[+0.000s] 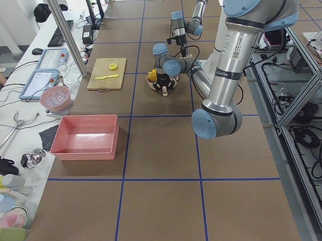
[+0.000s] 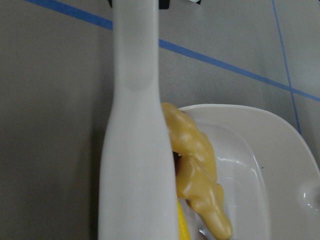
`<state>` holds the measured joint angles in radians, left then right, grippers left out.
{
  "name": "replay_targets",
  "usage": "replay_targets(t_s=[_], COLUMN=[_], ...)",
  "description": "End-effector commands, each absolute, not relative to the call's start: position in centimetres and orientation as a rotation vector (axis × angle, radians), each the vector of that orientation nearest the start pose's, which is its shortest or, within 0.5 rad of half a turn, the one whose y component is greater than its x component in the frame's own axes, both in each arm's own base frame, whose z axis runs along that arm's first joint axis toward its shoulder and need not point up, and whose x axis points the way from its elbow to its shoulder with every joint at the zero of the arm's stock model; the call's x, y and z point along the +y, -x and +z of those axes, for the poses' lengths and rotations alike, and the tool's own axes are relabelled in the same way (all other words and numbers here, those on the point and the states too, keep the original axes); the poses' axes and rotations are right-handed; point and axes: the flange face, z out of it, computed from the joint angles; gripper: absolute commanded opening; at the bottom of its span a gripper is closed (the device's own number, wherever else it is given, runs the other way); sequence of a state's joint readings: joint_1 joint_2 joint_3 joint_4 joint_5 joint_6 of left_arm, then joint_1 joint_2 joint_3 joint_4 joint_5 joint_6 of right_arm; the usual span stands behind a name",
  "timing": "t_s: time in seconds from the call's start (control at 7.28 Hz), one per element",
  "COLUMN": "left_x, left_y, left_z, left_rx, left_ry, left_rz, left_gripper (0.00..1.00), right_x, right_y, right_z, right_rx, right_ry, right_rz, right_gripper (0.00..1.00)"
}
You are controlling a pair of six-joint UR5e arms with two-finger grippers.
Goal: Sweep and dump trash into bin
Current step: 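Pull the brush back and sweep again toward the dustpan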
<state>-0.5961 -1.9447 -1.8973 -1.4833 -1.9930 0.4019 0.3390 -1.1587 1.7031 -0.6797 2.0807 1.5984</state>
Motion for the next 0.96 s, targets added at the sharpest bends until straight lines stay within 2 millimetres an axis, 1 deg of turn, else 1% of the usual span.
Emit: replay_targets(t_s=[0.0, 0.14, 0.27, 0.41, 0.55, 0.69, 0.82], left_x=[-40.8, -40.8, -40.8, -40.8, -40.8, -40.8, -40.8], left_y=[-43.4, -43.5, -43.5, -43.6, -43.6, -43.7, -43.7], left_z=[32.3, 32.2, 32.4, 32.4, 32.4, 32.5, 32.4], left_rx=[0.618, 0.618, 0.616, 0.617, 0.616, 0.616, 0.616], left_ry=[-0.508, -0.509, -0.507, -0.504, -0.505, -0.503, -0.504], left_rz=[1.437, 1.437, 1.437, 1.439, 1.438, 1.44, 1.44], left_gripper=[0.0, 0.0, 0.0, 0.0, 0.0, 0.0, 0.0], right_x=[-28.3, -28.4, -28.4, -29.5, -30.4, -31.8, -33.7], right_y=[54.6, 54.8, 54.9, 54.1, 53.0, 51.2, 49.1], right_z=[25.5, 24.9, 24.8, 24.7, 24.2, 23.7, 23.9], right_rx=[-1.445, -1.452, -1.453, -1.446, -1.426, -1.418, -1.404], right_ry=[0.183, 0.181, 0.181, 0.186, 0.216, 0.236, 0.271], right_rz=[-0.063, -0.061, -0.06, -0.053, -0.059, -0.062, -0.066], right_gripper=[0.0, 0.0, 0.0, 0.0, 0.0, 0.0, 0.0])
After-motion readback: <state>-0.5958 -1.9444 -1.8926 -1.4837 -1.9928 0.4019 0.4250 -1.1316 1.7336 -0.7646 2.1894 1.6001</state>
